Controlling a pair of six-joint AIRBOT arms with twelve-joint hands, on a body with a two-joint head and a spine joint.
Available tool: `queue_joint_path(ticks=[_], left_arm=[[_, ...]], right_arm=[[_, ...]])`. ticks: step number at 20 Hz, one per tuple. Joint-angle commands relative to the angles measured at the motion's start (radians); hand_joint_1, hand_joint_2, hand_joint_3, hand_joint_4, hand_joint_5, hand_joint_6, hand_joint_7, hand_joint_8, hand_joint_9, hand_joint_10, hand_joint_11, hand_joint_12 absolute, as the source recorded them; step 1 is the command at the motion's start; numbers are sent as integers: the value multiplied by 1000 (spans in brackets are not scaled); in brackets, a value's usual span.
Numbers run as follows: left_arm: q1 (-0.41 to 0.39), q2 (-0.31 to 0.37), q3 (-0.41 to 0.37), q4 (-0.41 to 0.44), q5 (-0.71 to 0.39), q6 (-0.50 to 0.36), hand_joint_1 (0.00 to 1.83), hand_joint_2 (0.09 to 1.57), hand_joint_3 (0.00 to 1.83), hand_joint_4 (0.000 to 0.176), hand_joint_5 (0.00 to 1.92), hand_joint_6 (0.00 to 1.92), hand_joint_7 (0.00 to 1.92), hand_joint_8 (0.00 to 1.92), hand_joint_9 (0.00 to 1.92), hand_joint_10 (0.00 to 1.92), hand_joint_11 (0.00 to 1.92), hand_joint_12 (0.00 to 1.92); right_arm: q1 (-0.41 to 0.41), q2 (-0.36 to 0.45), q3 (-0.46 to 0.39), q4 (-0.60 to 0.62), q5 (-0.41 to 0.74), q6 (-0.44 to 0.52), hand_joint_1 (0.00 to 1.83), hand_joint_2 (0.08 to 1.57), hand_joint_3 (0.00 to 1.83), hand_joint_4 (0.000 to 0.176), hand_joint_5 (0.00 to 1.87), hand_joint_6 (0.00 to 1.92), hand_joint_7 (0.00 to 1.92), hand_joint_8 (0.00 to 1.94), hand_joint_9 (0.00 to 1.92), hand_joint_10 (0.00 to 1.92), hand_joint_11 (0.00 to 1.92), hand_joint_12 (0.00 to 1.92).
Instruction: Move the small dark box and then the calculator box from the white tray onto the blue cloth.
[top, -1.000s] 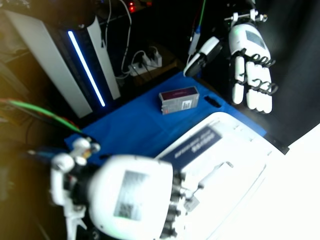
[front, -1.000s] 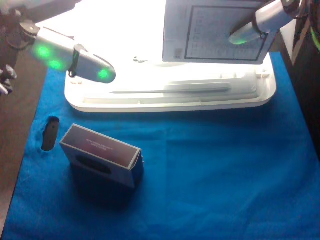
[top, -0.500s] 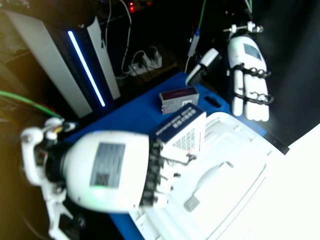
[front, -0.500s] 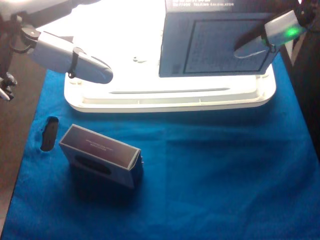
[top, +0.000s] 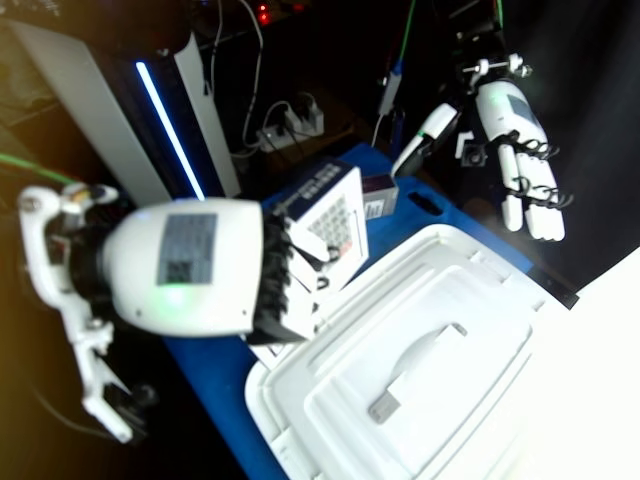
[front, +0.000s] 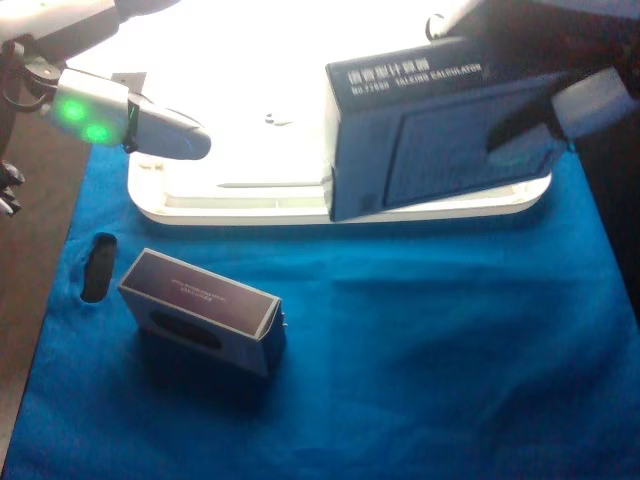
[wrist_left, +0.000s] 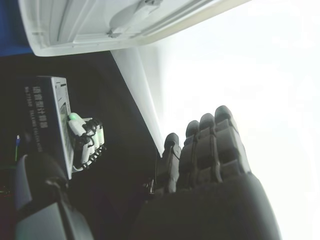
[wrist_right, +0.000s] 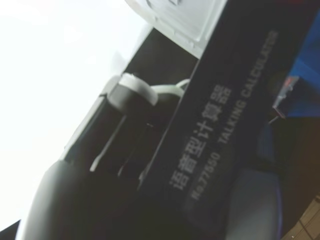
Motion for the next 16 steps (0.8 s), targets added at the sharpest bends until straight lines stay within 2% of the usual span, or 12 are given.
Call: queue_joint_path(ticks=[1,2,4,6,8,9,11,12,13,14,15,16], left_arm=[[-4,-3,4,-45,-104,-1,568,754,0,144,0,0,13,4,0,0,0,0],[-2,-3,4,-47,-104,-1,574,751,0,161,0,0,16,4,0,0,0,0],[2,-3,4,-51,-105,-1,577,751,0,169,0,0,13,2,0,0,0,0],[6,-2,4,-55,-106,-2,574,749,0,159,0,0,16,3,0,0,0,0],[12,-2,4,-59,-108,-2,570,752,0,148,0,0,14,1,0,0,0,0],[16,-2,4,-63,-110,-2,580,752,0,153,0,0,14,1,0,0,0,0],[19,-3,3,-66,-110,-2,588,752,0,148,0,0,10,0,0,0,0,0],[19,-3,2,-66,-111,-2,585,752,0,145,0,0,14,2,0,0,0,0],[19,-3,1,-66,-112,-2,588,750,0,148,0,0,18,3,0,0,0,0],[19,-3,1,-66,-113,-2,592,757,2,137,0,0,14,1,0,0,0,0],[19,-3,1,-68,-114,-2,590,753,0,135,0,0,14,1,0,0,0,0],[19,-3,0,-68,-114,-2,588,752,0,134,0,0,14,1,0,0,0,0]], right_arm=[[20,5,-15,36,71,4,1160,1125,0,0,962,997,1334,938,1297,1480,1192,1872],[20,19,-35,18,72,4,1165,1108,0,0,998,939,1337,843,1270,1426,1156,1817],[20,43,-72,-16,73,4,1164,1106,0,0,1002,931,1342,766,1265,1412,1132,1828],[19,59,-94,-34,73,4,1162,1111,0,0,990,949,1341,918,1302,1512,1194,1896],[18,69,-109,-51,73,4,1167,1095,0,0,1025,892,1289,957,1247,1547,1156,1894],[14,71,-114,-57,73,4,1171,1089,0,0,1038,872,1231,1076,1203,1624,1140,1916],[-1,71,-118,-61,73,4,1169,1098,0,0,1017,906,1196,925,1148,1481,1072,1837],[-9,71,-120,-61,73,4,1169,1098,0,0,1018,904,1197,951,1158,1506,1083,1848],[-17,70,-120,-60,73,4,1165,1102,0,0,1009,918,1248,881,1210,1455,1109,1835],[-22,68,-120,-60,73,4,1167,1097,0,0,1021,898,1350,696,1292,1342,1142,1800],[-32,63,-119,-60,73,4,1164,1101,0,0,1011,913,1366,615,1269,1345,1117,1815],[-39,57,-118,-60,73,4,1165,1100,1,0,1012,913,1306,792,1230,1433,1112,1839]])
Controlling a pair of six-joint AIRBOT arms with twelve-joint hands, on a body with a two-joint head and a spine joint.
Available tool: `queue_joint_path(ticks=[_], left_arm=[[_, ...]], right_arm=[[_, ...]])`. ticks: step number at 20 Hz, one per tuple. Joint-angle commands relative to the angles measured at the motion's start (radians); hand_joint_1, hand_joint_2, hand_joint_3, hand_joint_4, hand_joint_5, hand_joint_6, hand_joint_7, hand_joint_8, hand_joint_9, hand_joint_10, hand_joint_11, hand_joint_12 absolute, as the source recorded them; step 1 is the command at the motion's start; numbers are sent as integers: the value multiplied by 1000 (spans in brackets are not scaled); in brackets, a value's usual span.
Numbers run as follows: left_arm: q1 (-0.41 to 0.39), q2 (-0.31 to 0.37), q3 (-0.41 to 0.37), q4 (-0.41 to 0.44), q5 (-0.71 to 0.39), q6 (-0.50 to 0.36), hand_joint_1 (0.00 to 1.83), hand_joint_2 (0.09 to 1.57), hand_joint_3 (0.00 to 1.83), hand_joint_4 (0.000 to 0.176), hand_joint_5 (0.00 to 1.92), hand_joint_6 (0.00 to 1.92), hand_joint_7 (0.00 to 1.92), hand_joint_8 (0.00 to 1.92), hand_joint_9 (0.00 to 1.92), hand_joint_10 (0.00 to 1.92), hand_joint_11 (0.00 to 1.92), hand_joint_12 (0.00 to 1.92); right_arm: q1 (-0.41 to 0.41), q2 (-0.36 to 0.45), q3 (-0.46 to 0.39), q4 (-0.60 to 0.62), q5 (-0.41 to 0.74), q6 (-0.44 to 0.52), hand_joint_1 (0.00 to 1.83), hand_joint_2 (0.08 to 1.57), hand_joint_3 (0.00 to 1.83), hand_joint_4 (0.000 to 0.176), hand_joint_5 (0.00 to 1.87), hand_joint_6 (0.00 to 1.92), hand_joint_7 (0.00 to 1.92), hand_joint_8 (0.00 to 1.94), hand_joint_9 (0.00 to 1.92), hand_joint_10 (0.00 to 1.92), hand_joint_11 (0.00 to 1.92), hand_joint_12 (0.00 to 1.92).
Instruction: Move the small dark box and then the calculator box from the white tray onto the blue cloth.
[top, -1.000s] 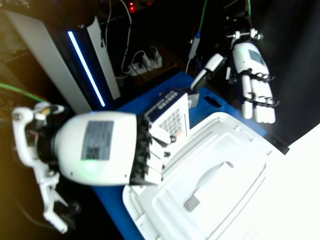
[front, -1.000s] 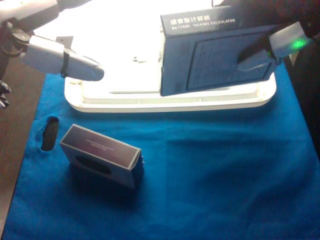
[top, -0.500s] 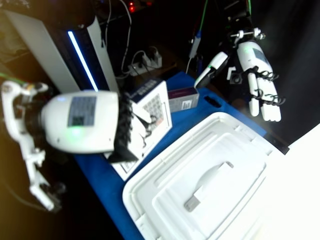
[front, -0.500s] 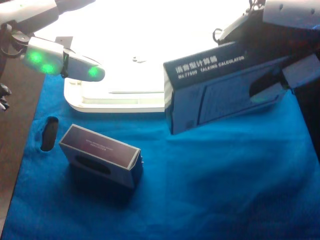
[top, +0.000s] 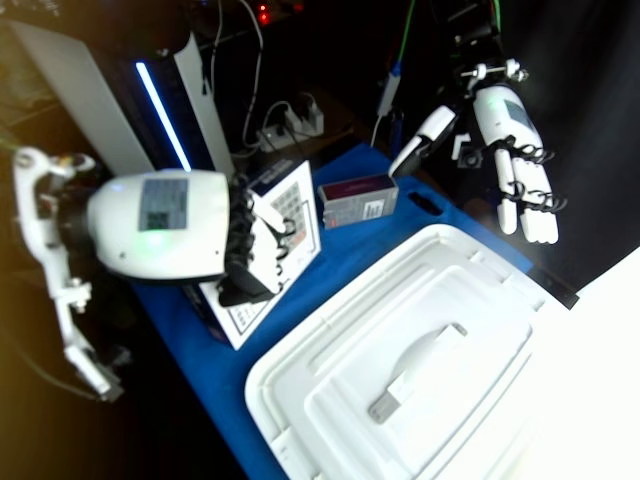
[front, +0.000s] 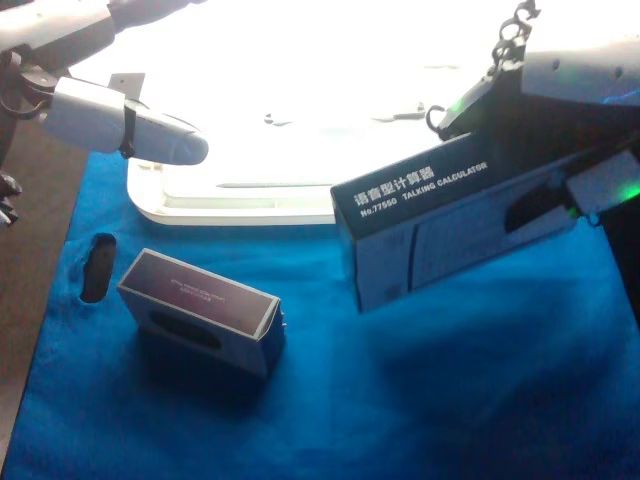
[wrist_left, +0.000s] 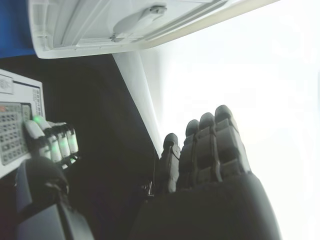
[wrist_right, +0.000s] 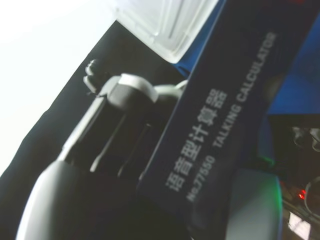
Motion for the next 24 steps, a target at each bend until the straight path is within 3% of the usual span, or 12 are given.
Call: queue_joint_path(ticks=[1,8,9,10,13,14,15,16,17,19,20,24], left_arm=[[-8,-3,-1,-42,-110,-2,580,748,0,138,0,0,16,2,0,0,0,0],[-1,-3,-3,-60,-131,-2,569,756,0,141,0,0,19,1,0,0,0,0],[-1,-3,-3,-61,-132,-1,575,752,0,143,0,0,18,0,0,0,0,0],[0,-2,-3,-61,-132,-1,581,759,2,129,0,0,15,0,0,0,0,0],[0,-2,-4,-61,-132,-1,582,755,0,139,0,0,23,3,0,0,0,0],[0,-2,-4,-61,-132,-1,579,755,0,134,0,0,27,4,0,0,0,0],[0,-2,-4,-61,-132,-1,578,756,0,130,0,0,26,3,0,0,0,0],[0,-2,-4,-61,-133,-1,588,757,0,128,0,0,24,2,0,0,0,0],[0,-2,-4,-61,-133,-1,579,760,2,118,0,0,25,2,0,0,0,0],[0,-2,-4,-61,-133,-1,572,761,2,110,0,0,26,2,0,0,0,0],[0,-2,-4,-61,-133,-1,572,755,0,122,0,0,24,1,0,0,0,0],[1,-2,-3,-63,-133,-1,565,765,3,122,0,0,33,4,0,0,0,0]], right_arm=[[6,-9,2,50,61,3,1166,1103,1,0,1004,926,1272,829,1219,1384,1092,1790],[-55,-69,48,87,61,3,1152,1141,0,0,928,1049,1275,698,1248,1163,1074,1663],[-66,-78,57,95,61,3,1150,1141,0,0,929,1047,1279,561,1249,1032,1039,1603],[-72,-84,62,96,60,3,1147,1146,0,0,918,1065,1279,505,1238,1039,1033,1598],[-75,-89,66,97,59,3,1142,1152,1,0,903,1090,1220,690,1199,1250,1080,1703],[-75,-89,66,97,59,3,1149,1131,0,0,941,1030,1206,732,1210,1247,1089,1711],[-75,-90,65,97,59,3,1103,1057,0,0,868,429,1190,757,1209,1247,1086,1704],[-75,-90,65,96,60,3,1004,966,0,0,788,138,1187,732,1199,1232,1065,1746],[-75,-92,64,96,60,3,982,922,0,0,725,34,1188,753,1188,1259,1045,1777],[-75,-95,64,96,60,3,975,877,0,0,605,3,1060,1163,1106,1525,1018,1908],[-75,-95,63,96,60,3,980,866,0,0,570,3,997,1314,1053,1613,1004,1918],[-75,-95,55,95,61,3,852,836,0,0,486,0,763,1380,836,1665,772,1921]])
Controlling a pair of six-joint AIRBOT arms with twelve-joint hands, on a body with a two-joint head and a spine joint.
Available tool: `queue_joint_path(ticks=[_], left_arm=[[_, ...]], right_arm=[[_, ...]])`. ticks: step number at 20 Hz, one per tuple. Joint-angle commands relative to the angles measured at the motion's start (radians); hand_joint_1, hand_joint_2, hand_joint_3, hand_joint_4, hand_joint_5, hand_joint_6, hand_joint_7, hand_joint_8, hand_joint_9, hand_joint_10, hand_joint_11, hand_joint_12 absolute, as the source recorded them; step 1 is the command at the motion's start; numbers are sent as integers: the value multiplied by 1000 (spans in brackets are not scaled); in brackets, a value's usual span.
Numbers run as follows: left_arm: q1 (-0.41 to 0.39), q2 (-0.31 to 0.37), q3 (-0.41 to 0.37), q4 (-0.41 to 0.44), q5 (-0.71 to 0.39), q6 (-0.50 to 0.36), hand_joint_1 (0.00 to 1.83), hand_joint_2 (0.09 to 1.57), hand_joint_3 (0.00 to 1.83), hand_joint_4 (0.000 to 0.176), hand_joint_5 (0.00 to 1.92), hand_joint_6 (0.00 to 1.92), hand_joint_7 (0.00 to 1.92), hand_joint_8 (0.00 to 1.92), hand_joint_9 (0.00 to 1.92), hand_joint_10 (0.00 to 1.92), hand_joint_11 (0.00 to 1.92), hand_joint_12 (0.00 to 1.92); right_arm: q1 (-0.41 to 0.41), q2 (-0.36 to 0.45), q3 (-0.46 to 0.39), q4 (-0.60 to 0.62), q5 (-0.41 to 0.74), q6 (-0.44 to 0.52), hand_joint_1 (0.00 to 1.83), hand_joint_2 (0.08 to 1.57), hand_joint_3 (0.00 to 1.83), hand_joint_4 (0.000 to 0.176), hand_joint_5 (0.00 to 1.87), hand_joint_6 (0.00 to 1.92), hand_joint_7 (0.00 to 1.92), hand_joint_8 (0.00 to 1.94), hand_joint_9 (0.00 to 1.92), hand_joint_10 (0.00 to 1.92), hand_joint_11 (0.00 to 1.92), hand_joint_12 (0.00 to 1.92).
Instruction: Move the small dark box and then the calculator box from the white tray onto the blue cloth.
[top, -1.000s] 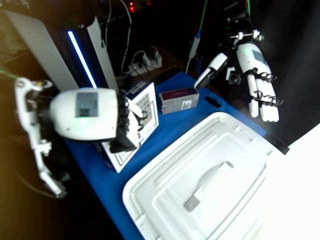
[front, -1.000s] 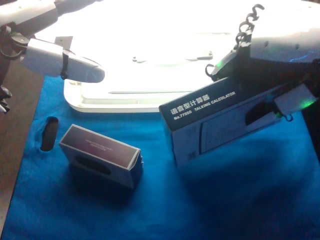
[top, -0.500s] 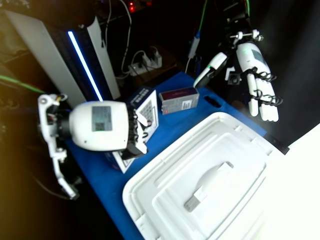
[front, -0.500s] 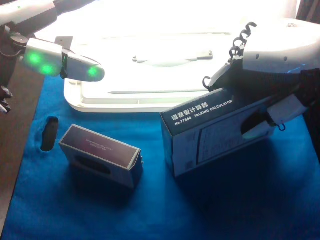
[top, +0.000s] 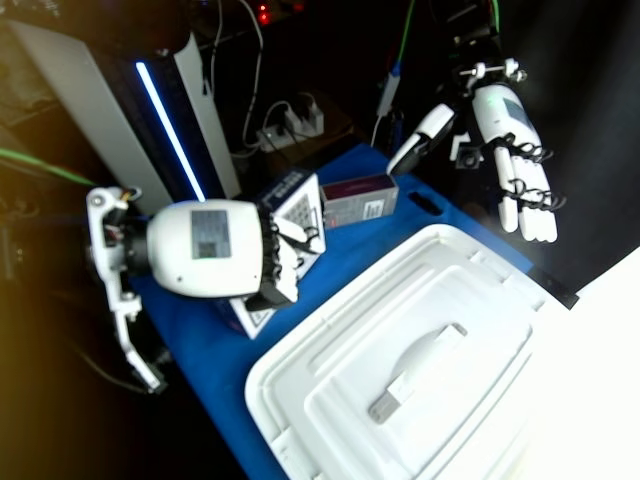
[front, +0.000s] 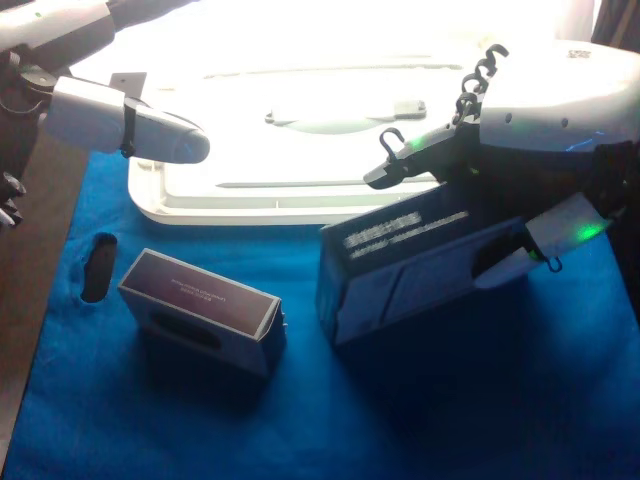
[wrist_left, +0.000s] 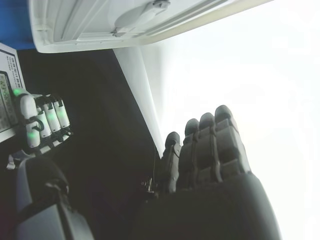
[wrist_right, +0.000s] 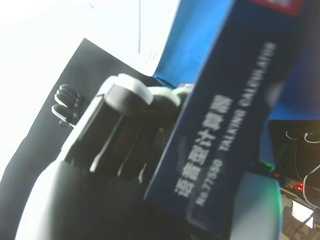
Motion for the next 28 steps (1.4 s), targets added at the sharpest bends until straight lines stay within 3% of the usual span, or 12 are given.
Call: queue_joint_path(ticks=[1,2,9,12,13,14,15,16,18,20,22,28], left_arm=[[-8,-2,0,-43,-110,-1,566,763,2,124,0,0,30,2,0,0,0,0],[-8,-2,0,-43,-110,-1,563,763,2,125,0,0,35,4,0,0,0,0],[-5,-2,0,-45,-110,-1,557,769,2,132,0,0,37,3,0,0,0,0],[-5,-2,0,-45,-110,-1,570,768,1,123,0,0,34,1,0,0,0,0],[-5,-1,1,-46,-111,-1,571,770,1,121,0,0,31,0,0,0,0,0],[-5,-1,2,-46,-111,-1,564,760,0,142,0,0,40,4,0,0,0,0],[-5,-1,2,-47,-111,-1,561,763,0,150,0,0,43,5,0,0,0,0],[-5,-1,2,-49,-112,-1,542,767,1,156,0,0,43,4,0,0,0,0],[-5,-5,2,-52,-116,2,544,788,9,119,0,0,21,0,0,0,0,0],[-5,-8,2,-55,-121,2,536,770,0,124,0,0,1,0,0,0,0,0],[-5,-9,3,-61,-128,6,537,773,1,134,0,0,0,0,0,0,0,0],[-4,-9,0,-78,-154,7,572,763,0,128,0,0,0,0,0,0,0,0]], right_arm=[[9,0,-5,48,66,3,828,827,0,0,469,0,717,1371,785,1665,726,1921],[9,-1,-5,48,66,3,792,809,0,0,436,0,608,1304,633,1611,515,1921],[9,-2,-5,52,68,3,616,709,0,0,66,0,204,934,82,1426,5,1831],[10,2,-4,81,86,3,601,685,0,0,9,0,256,408,43,1082,0,1597],[11,2,0,98,96,3,596,669,0,37,1,0,228,164,58,734,0,1404],[12,3,6,119,105,3,600,681,1,24,0,0,56,35,42,296,0,985],[16,3,12,133,107,3,561,702,3,44,0,0,10,6,11,90,0,687],[28,3,23,150,107,-1,534,670,0,61,0,0,1,0,45,41,0,580],[33,-3,50,287,107,-121,645,667,1,102,0,0,0,0,4,2,0,176],[34,-11,69,335,110,-147,700,639,1,100,0,0,0,0,0,0,0,44],[34,-30,122,416,182,-155,709,629,0,167,0,0,0,0,0,0,0,1],[34,-28,139,501,259,-156,676,626,0,176,0,0,0,0,0,0,25,11]])
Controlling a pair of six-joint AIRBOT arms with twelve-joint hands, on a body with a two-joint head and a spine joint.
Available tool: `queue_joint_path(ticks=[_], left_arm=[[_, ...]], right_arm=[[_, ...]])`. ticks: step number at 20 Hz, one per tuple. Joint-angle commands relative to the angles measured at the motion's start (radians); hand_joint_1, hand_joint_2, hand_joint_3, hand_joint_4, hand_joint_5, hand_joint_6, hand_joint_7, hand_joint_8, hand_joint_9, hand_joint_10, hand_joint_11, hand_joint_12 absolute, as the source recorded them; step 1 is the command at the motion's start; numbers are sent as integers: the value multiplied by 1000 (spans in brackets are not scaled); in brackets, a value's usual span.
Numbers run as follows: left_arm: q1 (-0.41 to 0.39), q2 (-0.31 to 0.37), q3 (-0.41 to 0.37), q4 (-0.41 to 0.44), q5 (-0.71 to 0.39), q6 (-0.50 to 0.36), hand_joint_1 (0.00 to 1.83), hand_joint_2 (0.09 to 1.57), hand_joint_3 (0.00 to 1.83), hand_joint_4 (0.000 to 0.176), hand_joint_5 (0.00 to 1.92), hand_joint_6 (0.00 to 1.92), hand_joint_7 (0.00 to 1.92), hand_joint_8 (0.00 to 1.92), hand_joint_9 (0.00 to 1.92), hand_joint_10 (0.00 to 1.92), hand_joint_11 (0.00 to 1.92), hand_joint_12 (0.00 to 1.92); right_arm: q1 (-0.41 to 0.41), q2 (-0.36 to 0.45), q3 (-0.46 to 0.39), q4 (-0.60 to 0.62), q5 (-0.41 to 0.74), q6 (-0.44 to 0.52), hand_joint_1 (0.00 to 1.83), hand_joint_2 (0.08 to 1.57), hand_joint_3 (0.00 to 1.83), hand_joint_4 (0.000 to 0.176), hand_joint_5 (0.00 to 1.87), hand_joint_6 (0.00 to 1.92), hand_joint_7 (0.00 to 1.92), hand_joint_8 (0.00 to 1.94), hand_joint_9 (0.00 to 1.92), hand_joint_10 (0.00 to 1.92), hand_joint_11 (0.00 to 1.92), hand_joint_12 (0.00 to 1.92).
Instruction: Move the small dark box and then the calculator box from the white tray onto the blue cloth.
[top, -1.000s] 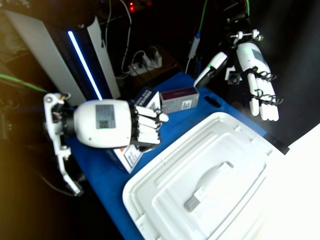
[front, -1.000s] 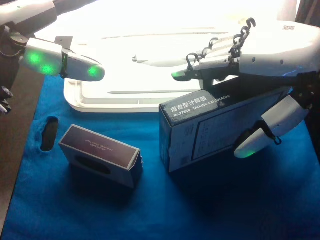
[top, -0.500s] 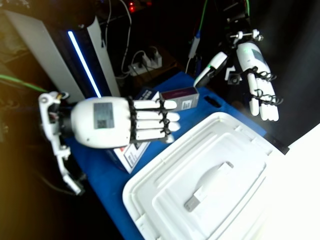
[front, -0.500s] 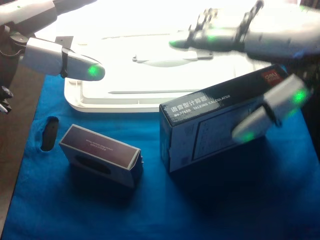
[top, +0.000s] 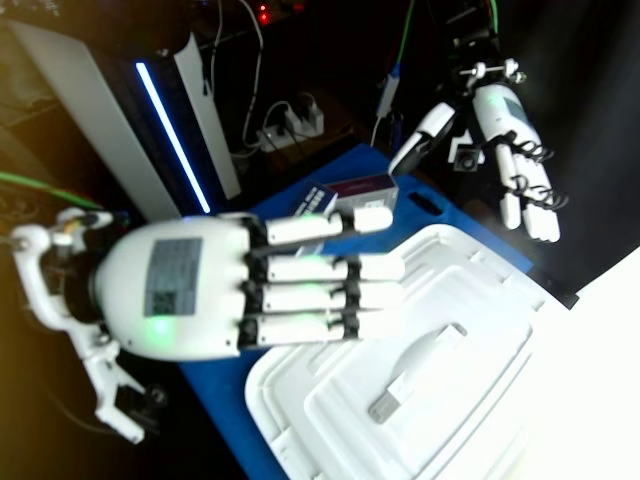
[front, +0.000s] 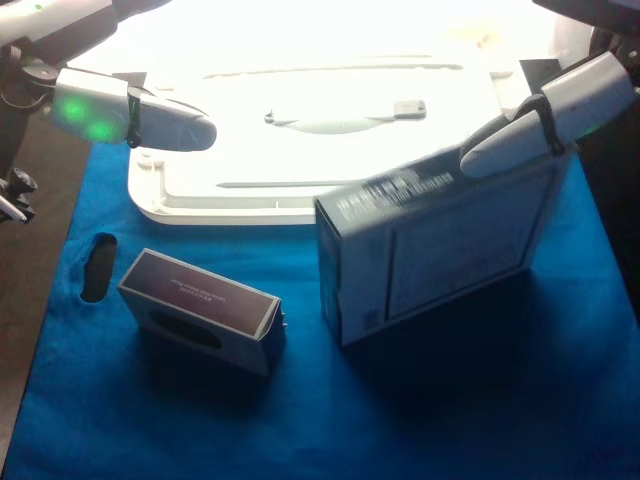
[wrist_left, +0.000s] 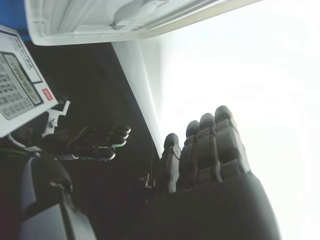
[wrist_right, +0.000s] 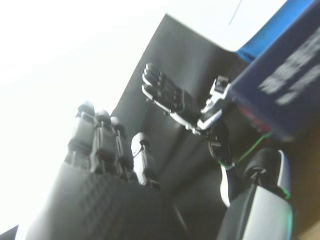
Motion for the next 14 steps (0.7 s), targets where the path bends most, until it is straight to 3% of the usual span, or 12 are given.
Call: queue_joint_path(ticks=[1,4,6,7,8,9,10,11,12,13,14], left_arm=[[-7,-2,0,-42,-109,0,560,759,0,126,0,0,0,0,0,0,0,0],[-6,-1,1,-42,-105,0,533,777,3,97,0,0,0,0,0,0,3,1],[-6,0,1,-42,-106,0,527,791,8,88,0,0,0,0,0,0,2,1],[-6,0,1,-43,-109,0,522,794,8,86,0,0,0,0,0,0,4,2],[-6,0,1,-45,-110,0,520,778,1,100,0,0,0,0,0,0,8,4],[-6,0,0,-45,-111,0,510,778,0,104,0,0,0,0,0,0,4,2],[-6,0,-1,-47,-113,0,500,779,1,97,0,0,0,0,0,0,0,0],[-6,0,-1,-50,-115,0,485,789,5,79,0,0,0,0,0,0,6,3],[-6,1,-1,-51,-116,0,479,791,5,80,0,0,0,0,0,0,8,4],[-6,2,-1,-51,-116,0,484,783,1,90,0,0,0,0,0,0,5,2],[-6,5,-2,-51,-117,0,487,801,8,90,0,0,0,0,0,0,0,0]], right_arm=[[16,6,-3,53,107,3,686,625,0,176,0,0,0,0,0,0,4,1],[16,8,-4,53,107,3,687,608,0,176,0,0,0,0,0,0,0,0],[20,7,-6,53,108,3,635,643,6,172,0,0,0,0,0,0,19,9],[24,7,-6,53,110,3,609,665,14,161,0,0,0,0,0,0,43,20],[32,7,-6,53,110,3,605,683,17,144,0,0,0,0,0,0,81,40],[37,7,-5,54,110,3,613,687,15,149,0,0,0,0,0,0,84,44],[45,7,-5,54,110,3,587,665,4,109,0,0,0,0,0,0,113,62],[50,6,-4,57,110,3,520,651,0,63,0,0,0,0,0,0,148,82],[53,5,-1,60,110,3,547,612,39,107,0,0,0,0,0,0,36,310],[56,5,-1,60,110,3,568,621,9,135,0,0,0,0,0,0,6,489],[59,5,0,60,110,3,587,673,0,144,0,0,0,0,0,0,0,610]])
